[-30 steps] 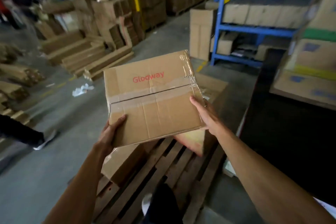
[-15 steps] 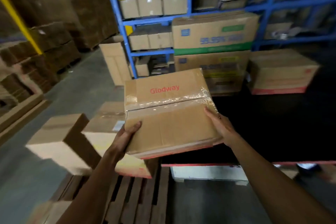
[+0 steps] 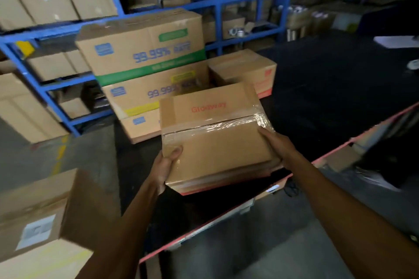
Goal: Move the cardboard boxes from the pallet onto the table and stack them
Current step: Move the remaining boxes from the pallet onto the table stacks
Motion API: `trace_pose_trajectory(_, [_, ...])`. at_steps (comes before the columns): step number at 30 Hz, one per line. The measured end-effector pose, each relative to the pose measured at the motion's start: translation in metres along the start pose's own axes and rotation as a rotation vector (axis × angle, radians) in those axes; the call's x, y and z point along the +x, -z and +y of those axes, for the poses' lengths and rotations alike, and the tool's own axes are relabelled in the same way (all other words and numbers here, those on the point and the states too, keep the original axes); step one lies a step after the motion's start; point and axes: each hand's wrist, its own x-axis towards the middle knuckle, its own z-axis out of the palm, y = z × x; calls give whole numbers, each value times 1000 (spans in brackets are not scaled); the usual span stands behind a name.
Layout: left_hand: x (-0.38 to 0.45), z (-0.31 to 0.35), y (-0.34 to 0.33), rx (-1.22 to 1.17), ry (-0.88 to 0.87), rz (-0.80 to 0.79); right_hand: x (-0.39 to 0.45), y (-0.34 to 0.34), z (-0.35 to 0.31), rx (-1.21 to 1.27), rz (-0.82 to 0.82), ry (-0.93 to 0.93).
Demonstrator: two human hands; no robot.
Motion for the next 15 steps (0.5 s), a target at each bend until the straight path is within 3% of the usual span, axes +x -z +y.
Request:
trace_pose_trajectory(4, [33,19,-58,9,1,-76,26,46,-13,9,87,-45])
trace_pose_trajectory(8, [57,41,-118,3,-19,-152,62,93,-29,4,198,41])
trace_pose_trajectory(15, [94,76,-214,14,-62,-156,122,178,-68,28,210,92])
